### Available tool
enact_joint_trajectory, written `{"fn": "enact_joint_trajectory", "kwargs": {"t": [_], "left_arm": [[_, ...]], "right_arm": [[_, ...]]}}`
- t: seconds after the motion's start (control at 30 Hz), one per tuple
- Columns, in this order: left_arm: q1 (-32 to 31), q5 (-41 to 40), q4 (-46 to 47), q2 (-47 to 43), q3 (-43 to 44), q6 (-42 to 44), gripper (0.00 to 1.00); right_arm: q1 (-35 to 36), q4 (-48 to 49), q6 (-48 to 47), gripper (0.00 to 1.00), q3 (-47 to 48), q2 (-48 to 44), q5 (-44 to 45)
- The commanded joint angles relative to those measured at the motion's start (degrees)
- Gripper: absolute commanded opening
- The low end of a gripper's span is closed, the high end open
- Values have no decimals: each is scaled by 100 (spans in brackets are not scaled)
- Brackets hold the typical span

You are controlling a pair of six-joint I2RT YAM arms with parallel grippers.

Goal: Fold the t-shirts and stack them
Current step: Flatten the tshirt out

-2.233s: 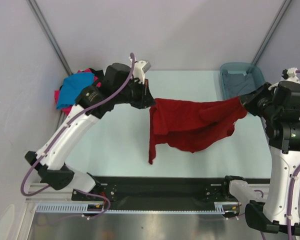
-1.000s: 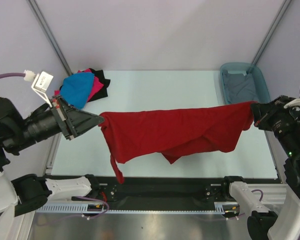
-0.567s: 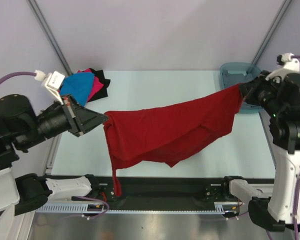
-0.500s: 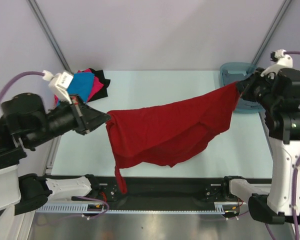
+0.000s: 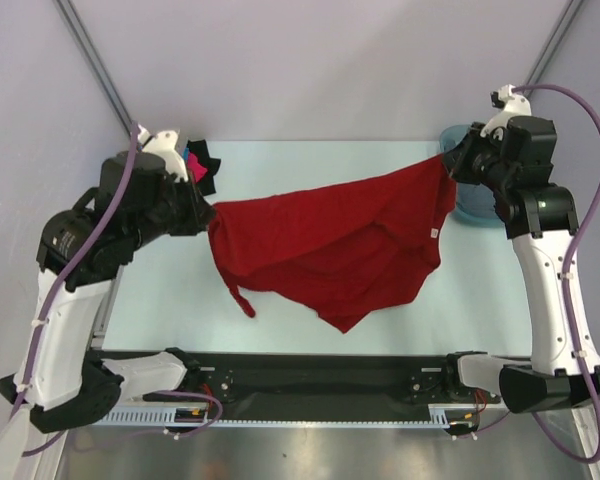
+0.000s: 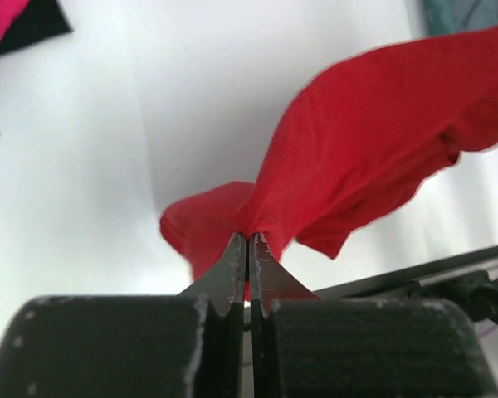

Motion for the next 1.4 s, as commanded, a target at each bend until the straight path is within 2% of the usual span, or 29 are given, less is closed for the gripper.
{"fn": "enact_joint_trajectory", "kwargs": {"t": [0.0,0.1,0.17,0.43,0.6,0.7,0.8,0.9,1.0,1.17,1.37], "left_arm": [[137,476,321,348,1325,733,0],[137,1221,109,657,2057,866,0],[137,1791,73,684,2218,840,0],[128,2900,503,-325,1594,366,0],[128,3674,197,-704,1629,-47,0],[128,3790,-32,-1019,1664,-301,0],[137,3703,-111,-1301,1769,-521,0],[128,3641,-522,-1180,2259,-558,0],[128,3571,-753,-1021,2525,-505,0],[128,3729,-350,-924,1868,-373,0],[137,3659,712,-1082,155,13,0]], "right_arm": [[159,502,-367,0,714,143,142],[230,-24,-560,0,1417,222,221],[335,-463,-596,0,1821,179,299],[573,-1746,-500,0,2736,-427,756],[564,-2003,-465,0,2895,-1033,1485],[503,-1959,-430,0,2948,-1402,1890],[169,-1959,-543,0,3027,-1535,1882],[-323,-1863,-675,0,3019,-1605,1751],[-403,-1626,-676,0,3054,-1623,1820],[-403,-1388,-632,0,2668,-1527,1392],[-403,-713,-219,0,1236,-1666,628]]}}
